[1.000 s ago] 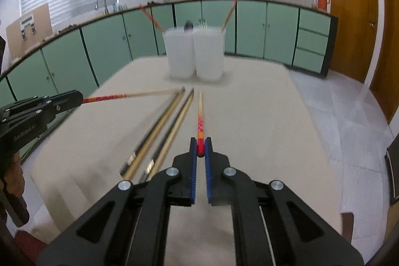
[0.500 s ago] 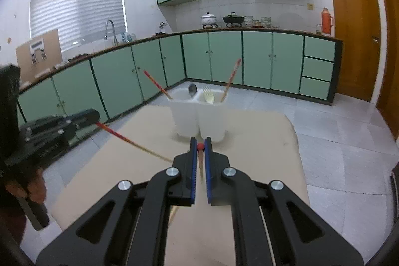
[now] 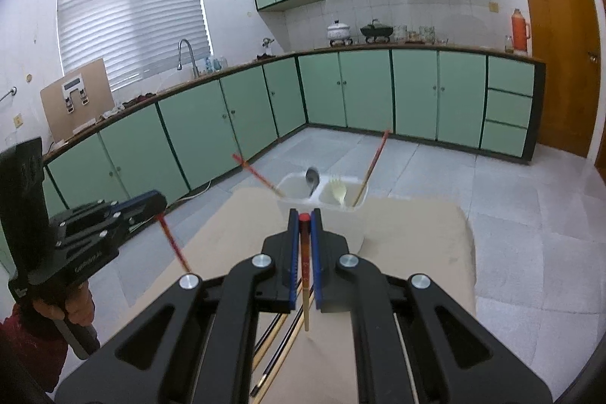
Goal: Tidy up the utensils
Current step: 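Lift both held chopsticks and carry them into the white holder with both tools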
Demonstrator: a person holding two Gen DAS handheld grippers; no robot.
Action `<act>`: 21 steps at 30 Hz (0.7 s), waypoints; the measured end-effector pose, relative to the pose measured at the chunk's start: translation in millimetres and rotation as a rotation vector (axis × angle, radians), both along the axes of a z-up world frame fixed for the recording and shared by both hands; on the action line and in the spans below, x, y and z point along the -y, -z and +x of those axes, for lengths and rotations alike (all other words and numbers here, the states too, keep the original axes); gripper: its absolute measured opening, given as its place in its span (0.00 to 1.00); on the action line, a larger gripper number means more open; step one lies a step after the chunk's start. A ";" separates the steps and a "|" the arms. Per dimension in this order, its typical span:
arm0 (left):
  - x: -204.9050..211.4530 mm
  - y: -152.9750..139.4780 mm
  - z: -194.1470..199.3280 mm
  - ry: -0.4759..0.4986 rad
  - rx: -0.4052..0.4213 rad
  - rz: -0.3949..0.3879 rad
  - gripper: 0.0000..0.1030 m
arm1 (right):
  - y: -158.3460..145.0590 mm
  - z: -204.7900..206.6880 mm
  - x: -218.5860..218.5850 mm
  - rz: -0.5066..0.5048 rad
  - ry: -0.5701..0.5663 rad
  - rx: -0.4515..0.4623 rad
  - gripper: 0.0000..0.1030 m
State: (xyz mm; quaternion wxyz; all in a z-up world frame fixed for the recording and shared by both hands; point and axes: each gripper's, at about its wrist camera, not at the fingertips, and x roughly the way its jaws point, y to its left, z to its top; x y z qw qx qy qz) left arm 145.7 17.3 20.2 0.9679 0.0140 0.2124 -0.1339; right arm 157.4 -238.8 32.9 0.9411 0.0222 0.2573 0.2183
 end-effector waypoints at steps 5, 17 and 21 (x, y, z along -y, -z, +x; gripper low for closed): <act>-1.5 -23.5 13.2 0.004 0.054 -0.007 0.05 | -28.1 13.7 0.2 -0.003 0.007 0.068 0.05; 13.1 -91.2 69.7 0.004 0.205 -0.009 0.05 | -75.7 68.6 -4.6 -0.022 0.041 0.168 0.05; 19.4 -108.7 97.2 -0.002 0.244 -0.010 0.05 | -80.3 90.0 -3.8 -0.029 0.061 0.178 0.05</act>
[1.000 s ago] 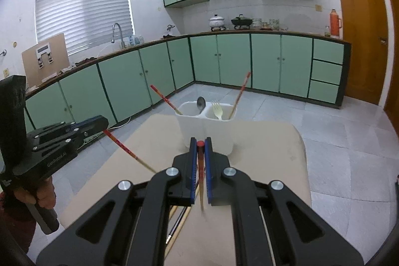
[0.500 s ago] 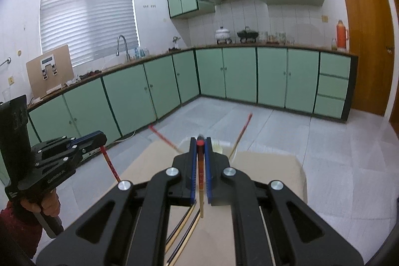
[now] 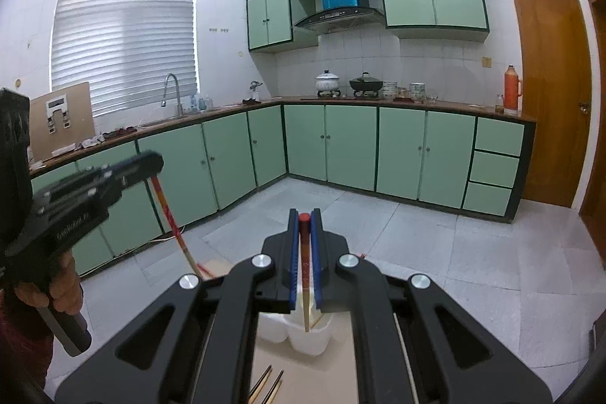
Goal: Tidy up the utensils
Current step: 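Lift both held chopsticks and carry them into the white holder with both tools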
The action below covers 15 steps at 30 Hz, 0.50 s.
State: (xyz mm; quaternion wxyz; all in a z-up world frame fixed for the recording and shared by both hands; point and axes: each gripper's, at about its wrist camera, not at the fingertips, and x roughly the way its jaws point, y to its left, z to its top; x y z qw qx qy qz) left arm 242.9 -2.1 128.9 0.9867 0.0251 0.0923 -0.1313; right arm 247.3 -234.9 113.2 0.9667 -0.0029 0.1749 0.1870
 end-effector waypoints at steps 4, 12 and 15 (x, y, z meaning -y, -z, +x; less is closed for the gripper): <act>8.1 0.3 29.5 -0.015 0.016 0.001 0.05 | 5.8 22.7 -0.3 0.000 0.016 -0.005 0.05; 13.1 45.1 76.8 -0.054 -0.028 0.001 0.05 | 35.2 53.8 -7.9 -0.001 0.036 -0.035 0.05; 7.2 64.7 91.2 -0.062 -0.088 -0.019 0.05 | 51.1 64.5 -11.0 0.002 0.041 -0.070 0.05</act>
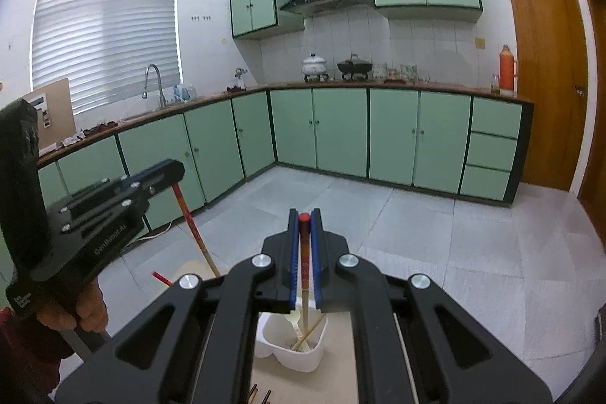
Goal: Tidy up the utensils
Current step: 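Open the right tool releasing its chopstick while the left tool releases its chopstick into the holder, then move both open tools back over the remaining black and wooden chopsticks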
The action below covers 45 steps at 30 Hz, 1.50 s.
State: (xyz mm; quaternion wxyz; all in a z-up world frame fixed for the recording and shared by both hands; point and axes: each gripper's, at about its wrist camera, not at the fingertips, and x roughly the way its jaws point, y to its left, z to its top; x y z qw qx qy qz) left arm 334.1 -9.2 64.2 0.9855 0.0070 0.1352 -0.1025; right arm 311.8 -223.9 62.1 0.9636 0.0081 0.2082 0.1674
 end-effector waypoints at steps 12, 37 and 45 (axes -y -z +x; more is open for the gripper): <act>-5.6 55.8 14.1 -0.006 -0.183 0.043 0.11 | 54.3 14.8 -13.0 -0.014 -0.004 -0.137 0.07; -44.5 102.0 -179.5 -0.065 -0.189 -0.006 0.82 | 117.4 -161.4 21.5 -0.030 0.116 -0.087 0.93; -42.2 167.1 -224.9 -0.071 -0.309 0.096 0.82 | 180.4 -209.7 -2.4 -0.075 0.119 -0.182 0.93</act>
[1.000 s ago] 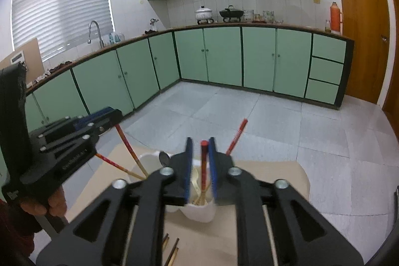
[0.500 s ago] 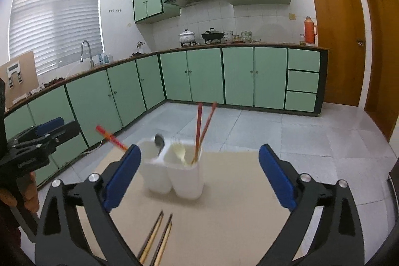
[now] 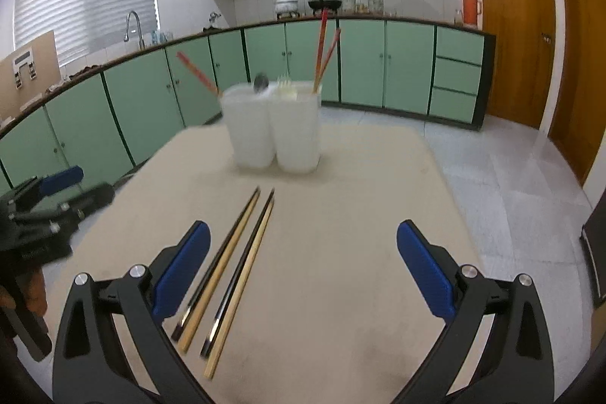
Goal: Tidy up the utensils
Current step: 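Move both open tools back over the remaining black and wooden chopsticks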
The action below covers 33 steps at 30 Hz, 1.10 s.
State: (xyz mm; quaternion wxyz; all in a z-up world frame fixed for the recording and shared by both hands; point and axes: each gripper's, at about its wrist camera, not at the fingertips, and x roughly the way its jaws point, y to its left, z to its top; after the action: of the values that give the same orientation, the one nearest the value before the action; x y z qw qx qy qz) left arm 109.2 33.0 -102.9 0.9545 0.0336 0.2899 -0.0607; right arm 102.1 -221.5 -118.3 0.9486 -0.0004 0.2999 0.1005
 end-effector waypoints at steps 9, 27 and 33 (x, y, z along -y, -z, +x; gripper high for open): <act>4.4 47.5 -28.8 -0.009 -0.072 -0.001 0.82 | 44.0 -36.2 -24.7 -0.021 0.011 -0.025 0.93; -1.2 63.6 -46.1 -0.035 -0.090 -0.041 0.82 | 80.3 -56.1 -60.6 -0.101 -0.059 -0.109 0.51; 5.3 63.2 -46.3 -0.018 -0.107 -0.065 0.82 | 85.8 -55.5 -63.6 -0.107 -0.079 -0.143 0.41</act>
State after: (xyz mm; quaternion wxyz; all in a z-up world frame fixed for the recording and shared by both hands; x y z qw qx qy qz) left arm 62.9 27.7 -166.1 0.9387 -0.0035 0.3387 -0.0634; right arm 46.6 -158.0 -204.1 0.9187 -0.0555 0.3717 0.1213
